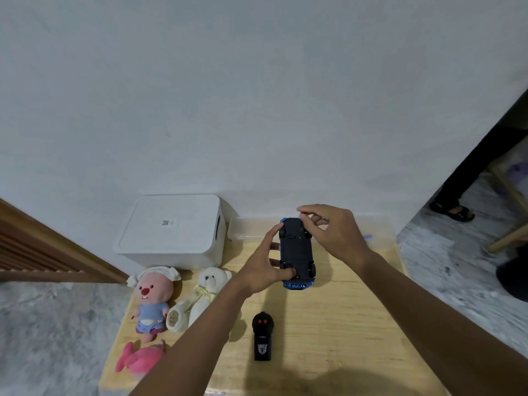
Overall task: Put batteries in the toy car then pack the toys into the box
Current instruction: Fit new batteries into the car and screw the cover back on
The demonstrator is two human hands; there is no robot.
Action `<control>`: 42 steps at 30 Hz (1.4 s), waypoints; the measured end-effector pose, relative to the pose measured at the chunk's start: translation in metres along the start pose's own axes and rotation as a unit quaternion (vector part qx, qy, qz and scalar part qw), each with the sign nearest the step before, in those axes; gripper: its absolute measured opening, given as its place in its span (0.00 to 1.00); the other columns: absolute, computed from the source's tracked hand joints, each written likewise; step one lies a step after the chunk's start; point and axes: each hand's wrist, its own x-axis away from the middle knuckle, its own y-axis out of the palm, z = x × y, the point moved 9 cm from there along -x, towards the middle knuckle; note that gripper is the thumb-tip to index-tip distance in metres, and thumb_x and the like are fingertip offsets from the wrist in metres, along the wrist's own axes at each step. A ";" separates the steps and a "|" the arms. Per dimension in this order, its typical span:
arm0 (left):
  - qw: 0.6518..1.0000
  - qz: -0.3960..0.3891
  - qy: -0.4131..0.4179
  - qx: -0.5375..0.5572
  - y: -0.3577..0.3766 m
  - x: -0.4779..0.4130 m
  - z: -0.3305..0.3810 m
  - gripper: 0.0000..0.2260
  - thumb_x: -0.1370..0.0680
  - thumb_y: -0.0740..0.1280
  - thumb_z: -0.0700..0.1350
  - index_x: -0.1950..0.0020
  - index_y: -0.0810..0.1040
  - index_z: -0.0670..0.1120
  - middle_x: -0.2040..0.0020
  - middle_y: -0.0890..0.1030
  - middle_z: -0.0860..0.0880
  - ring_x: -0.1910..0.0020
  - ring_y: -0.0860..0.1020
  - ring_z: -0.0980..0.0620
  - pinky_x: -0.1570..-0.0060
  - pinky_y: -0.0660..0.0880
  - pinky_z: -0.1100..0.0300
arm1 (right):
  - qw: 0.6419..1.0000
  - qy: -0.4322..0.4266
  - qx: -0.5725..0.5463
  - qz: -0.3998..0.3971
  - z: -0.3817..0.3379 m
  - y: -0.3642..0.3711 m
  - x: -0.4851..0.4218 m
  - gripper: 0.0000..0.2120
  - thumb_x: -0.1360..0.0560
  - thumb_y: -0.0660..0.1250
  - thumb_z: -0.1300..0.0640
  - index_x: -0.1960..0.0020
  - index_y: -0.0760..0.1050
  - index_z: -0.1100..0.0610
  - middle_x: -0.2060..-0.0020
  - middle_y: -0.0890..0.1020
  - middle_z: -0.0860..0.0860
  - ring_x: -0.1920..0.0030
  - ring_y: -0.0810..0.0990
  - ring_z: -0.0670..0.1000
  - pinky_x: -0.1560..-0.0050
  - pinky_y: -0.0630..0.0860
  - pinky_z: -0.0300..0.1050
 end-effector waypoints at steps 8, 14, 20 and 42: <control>1.000 0.006 -0.002 0.000 -0.003 0.004 -0.006 0.44 0.27 0.77 0.38 0.23 0.58 0.68 0.37 0.74 0.47 0.51 0.84 0.51 0.51 0.82 0.58 | 0.995 0.077 -0.053 0.022 0.014 -0.001 -0.003 0.04 0.27 0.77 0.55 0.56 0.82 0.51 0.61 0.85 0.44 0.59 0.83 0.44 0.57 0.80 0.35; 1.000 0.004 -0.006 -0.005 -0.001 0.005 -0.008 0.43 0.27 0.76 0.37 0.23 0.59 0.68 0.37 0.74 0.48 0.52 0.84 0.52 0.53 0.81 0.60 | 0.999 0.030 -0.039 0.007 0.008 0.012 0.012 0.08 0.22 0.72 0.58 0.44 0.85 0.52 0.51 0.86 0.40 0.52 0.84 0.40 0.49 0.81 0.35; 1.000 0.003 -0.010 -0.008 0.002 0.009 -0.015 0.44 0.27 0.77 0.38 0.22 0.58 0.67 0.37 0.74 0.47 0.52 0.84 0.52 0.51 0.82 0.59 | 0.994 0.073 -0.067 0.039 0.017 0.014 0.014 0.03 0.26 0.76 0.57 0.52 0.85 0.51 0.60 0.85 0.43 0.58 0.83 0.43 0.56 0.79 0.33; 1.000 0.000 -0.021 -0.004 0.012 0.011 -0.020 0.44 0.27 0.77 0.38 0.22 0.58 0.67 0.36 0.73 0.47 0.52 0.84 0.52 0.53 0.81 0.60 | 0.995 0.073 -0.060 0.025 0.021 0.010 0.021 0.03 0.26 0.76 0.57 0.53 0.84 0.52 0.58 0.85 0.42 0.57 0.84 0.42 0.54 0.81 0.38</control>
